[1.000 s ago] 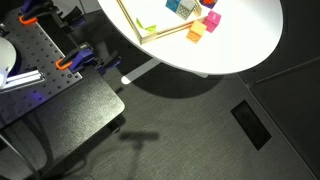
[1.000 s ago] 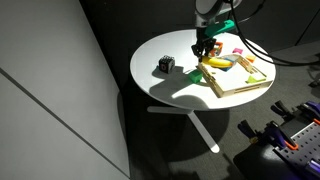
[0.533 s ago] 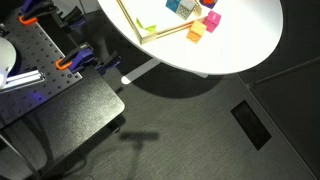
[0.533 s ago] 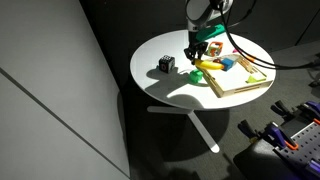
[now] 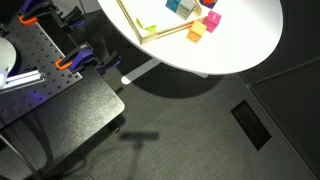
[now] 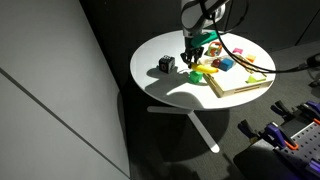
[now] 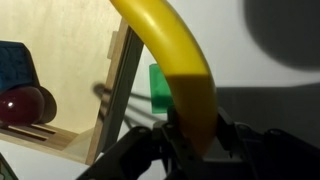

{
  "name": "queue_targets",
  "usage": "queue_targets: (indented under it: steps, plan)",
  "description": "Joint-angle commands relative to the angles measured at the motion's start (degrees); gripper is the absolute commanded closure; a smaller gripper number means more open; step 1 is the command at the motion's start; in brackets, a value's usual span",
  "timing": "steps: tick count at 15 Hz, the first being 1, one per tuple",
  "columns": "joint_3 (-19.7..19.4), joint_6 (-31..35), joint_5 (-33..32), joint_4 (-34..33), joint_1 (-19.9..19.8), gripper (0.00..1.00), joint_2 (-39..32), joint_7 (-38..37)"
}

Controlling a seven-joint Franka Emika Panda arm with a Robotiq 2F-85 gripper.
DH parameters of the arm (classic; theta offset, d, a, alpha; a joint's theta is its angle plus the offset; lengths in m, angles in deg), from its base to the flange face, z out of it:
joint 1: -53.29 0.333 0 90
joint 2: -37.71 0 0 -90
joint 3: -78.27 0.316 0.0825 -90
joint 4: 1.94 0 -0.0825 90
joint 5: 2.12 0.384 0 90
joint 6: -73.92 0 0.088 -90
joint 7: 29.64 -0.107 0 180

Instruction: Put the banana on the green block

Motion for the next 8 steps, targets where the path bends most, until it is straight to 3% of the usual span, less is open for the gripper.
queue_targets:
  steps: [1, 4, 5, 6, 8]
  plan:
    - [-0.71, -0.65, -0.61, -2.85, 0.41, 0.85, -2.23, -1.62]
    - [-0.82, -0.89, -0.49, -3.23, 0.37, 0.85, -3.04, -1.49]
    - [-0.84, -0.91, -0.50, -3.30, 0.39, 0.50, -3.19, -1.46]
    - [-0.81, -0.92, -0.48, -3.34, 0.38, 0.34, -3.24, -1.36]
    - [-0.77, -1.01, -0.46, -3.46, 0.38, 0.19, -3.32, -1.25]
